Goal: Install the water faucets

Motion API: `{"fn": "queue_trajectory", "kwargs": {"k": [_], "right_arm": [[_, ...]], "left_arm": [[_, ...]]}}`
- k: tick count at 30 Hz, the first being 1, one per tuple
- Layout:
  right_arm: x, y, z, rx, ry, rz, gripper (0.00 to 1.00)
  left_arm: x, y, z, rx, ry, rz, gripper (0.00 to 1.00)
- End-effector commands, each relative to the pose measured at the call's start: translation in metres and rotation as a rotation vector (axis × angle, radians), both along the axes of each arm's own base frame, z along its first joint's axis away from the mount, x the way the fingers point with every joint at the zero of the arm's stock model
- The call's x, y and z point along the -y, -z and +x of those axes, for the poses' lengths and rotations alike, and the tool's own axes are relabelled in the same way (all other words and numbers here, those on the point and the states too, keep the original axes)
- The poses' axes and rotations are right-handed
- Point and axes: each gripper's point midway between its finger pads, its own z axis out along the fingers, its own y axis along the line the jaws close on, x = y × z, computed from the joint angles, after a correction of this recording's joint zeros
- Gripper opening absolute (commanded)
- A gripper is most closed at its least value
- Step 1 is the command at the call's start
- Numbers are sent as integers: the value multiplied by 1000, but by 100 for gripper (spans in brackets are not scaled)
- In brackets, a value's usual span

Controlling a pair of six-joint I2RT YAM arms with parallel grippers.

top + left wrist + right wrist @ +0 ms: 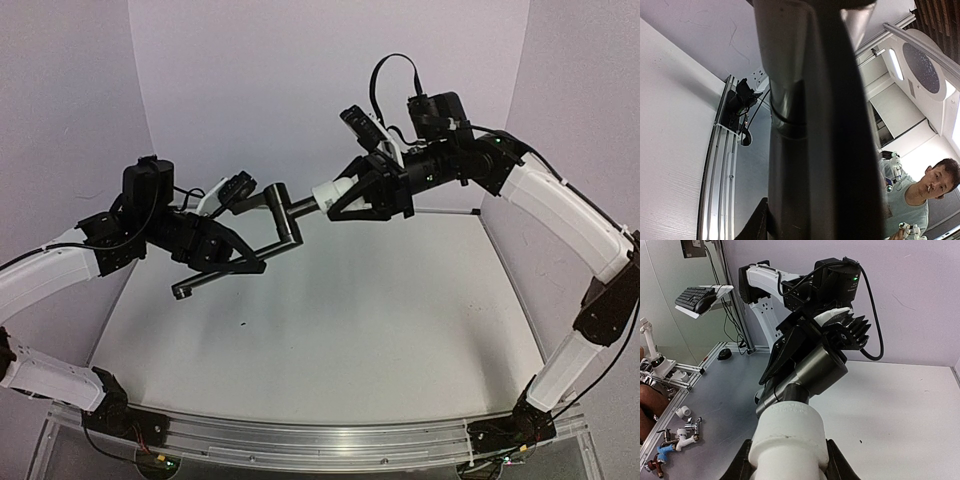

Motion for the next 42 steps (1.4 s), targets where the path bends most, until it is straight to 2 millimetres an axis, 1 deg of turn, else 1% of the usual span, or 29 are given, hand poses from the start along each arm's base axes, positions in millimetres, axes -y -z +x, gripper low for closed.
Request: {"fn": "queue_trajectory", "kwargs": {"k": [1, 9, 13, 15, 17, 23, 30, 35, 38, 40, 42], "right_arm": [[-3, -14, -3, 51, 2, 41, 0], [-6, -28, -3, 12, 3, 72, 0], [-10, -28, 6, -12, 48, 72, 0], [-12, -24, 13, -30, 89, 59, 0], [-13, -16, 16, -42, 107, 44, 0], [-13, 2, 17, -93, 117, 2, 0], [-10, 24, 17, -140, 143, -51, 0], [-11, 38, 18, -237, 166, -94, 0], [-13, 40, 9, -339, 105, -108, 0], [-14, 38, 2, -404, 60, -112, 0], [-14, 36, -2, -430, 29, -109, 0]], "left_arm": [[-3, -46, -4, 159, 16, -139, 0], [1, -39, 0, 145, 7, -128, 0], [4, -37, 5, 140, -2, -123, 0], [4, -37, 5, 144, -4, -124, 0], [3, -38, 5, 153, -10, -125, 0], [3, -33, 7, 169, -28, -88, 0], [5, -27, 15, 209, -68, -32, 0], [6, -20, 20, 244, -96, -13, 0], [6, -18, 22, 274, -112, -7, 0], [6, -18, 23, 291, -116, -10, 0], [6, -18, 23, 303, -115, -16, 0]]}}
